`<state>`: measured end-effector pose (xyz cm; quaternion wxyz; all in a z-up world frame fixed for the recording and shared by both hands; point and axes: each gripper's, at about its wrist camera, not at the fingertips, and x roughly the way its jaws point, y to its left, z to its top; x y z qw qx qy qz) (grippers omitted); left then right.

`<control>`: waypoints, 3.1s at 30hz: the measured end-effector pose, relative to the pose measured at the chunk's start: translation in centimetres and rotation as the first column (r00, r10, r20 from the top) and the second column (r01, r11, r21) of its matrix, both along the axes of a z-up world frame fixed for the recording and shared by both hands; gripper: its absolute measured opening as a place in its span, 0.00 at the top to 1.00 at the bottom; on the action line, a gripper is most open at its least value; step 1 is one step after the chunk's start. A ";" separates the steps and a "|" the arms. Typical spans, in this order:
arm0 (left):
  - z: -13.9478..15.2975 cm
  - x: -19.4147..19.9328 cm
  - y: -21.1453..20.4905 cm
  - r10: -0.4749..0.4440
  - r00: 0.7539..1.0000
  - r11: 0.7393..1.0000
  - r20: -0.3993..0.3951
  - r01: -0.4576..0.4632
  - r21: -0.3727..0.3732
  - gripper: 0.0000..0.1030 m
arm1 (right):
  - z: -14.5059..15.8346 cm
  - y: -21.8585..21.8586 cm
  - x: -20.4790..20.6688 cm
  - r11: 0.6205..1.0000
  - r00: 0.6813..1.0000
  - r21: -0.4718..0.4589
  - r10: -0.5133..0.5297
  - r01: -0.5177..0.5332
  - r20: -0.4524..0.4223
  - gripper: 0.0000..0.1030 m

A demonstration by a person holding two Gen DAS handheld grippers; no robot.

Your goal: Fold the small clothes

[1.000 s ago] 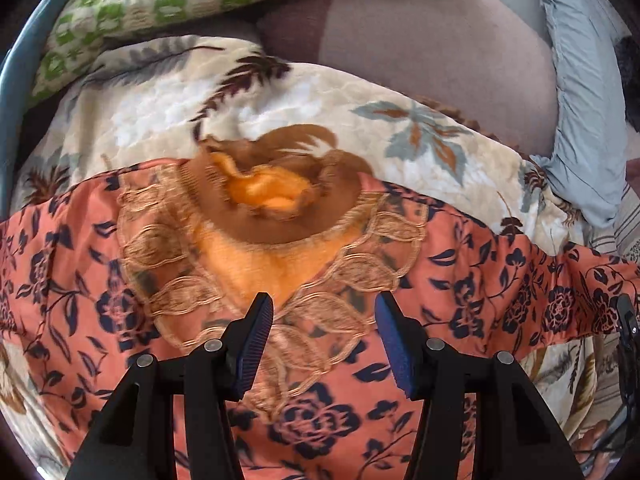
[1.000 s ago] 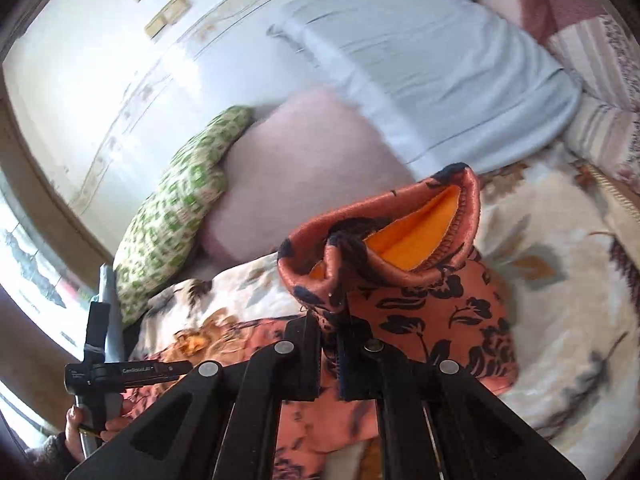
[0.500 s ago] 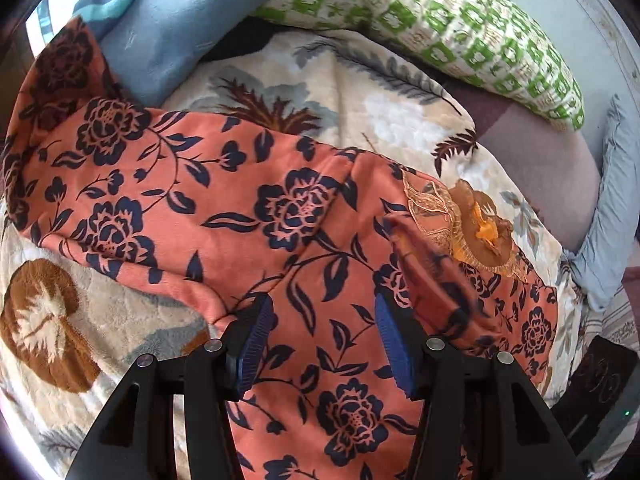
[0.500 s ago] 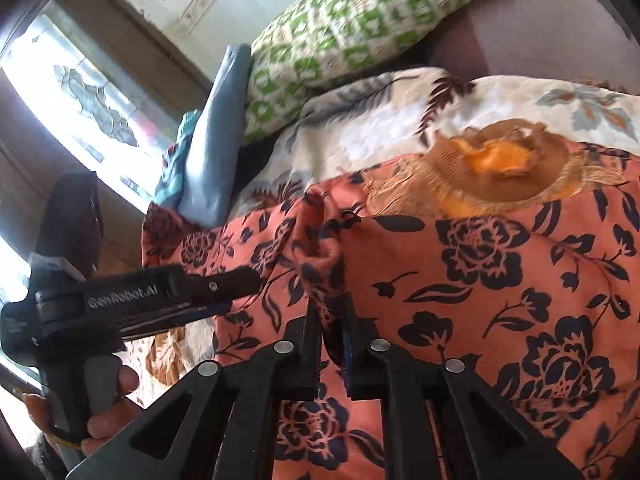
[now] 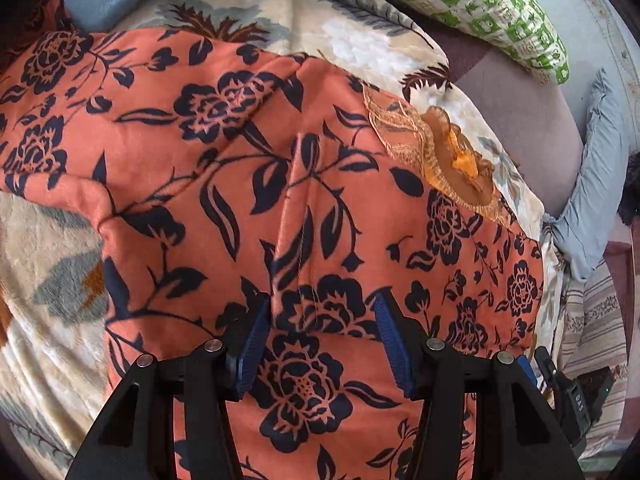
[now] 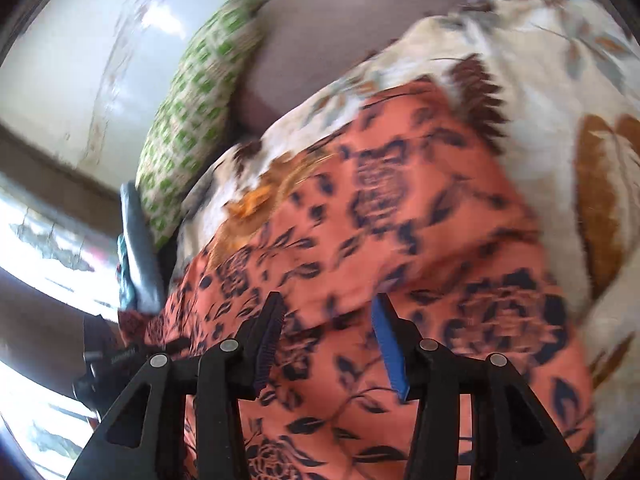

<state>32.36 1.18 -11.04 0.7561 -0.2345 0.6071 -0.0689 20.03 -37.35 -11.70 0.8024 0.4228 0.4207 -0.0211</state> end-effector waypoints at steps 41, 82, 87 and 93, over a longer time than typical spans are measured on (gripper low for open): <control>0.7 -0.3 -0.8 0.063 0.958 0.998 0.280 -0.063 -0.008 0.52 | 5.8 -5.8 0.8 0.977 0.991 -0.192 -0.068 0.090 0.117 0.52; -0.6 0.5 -3.5 -0.047 0.958 0.990 0.282 0.007 0.142 0.52 | 0.2 -2.0 5.2 0.896 0.981 -0.414 0.100 -0.162 -0.167 0.78; 2.0 1.0 0.7 0.048 0.950 0.997 0.307 -0.064 0.042 0.52 | 2.9 3.4 6.8 0.857 0.970 -0.456 0.208 -0.242 -0.123 0.75; 6.8 -0.4 12.8 0.272 0.895 0.950 0.354 -0.308 0.048 0.52 | 5.0 16.7 10.7 0.751 0.883 -0.486 0.457 -0.447 -0.105 0.62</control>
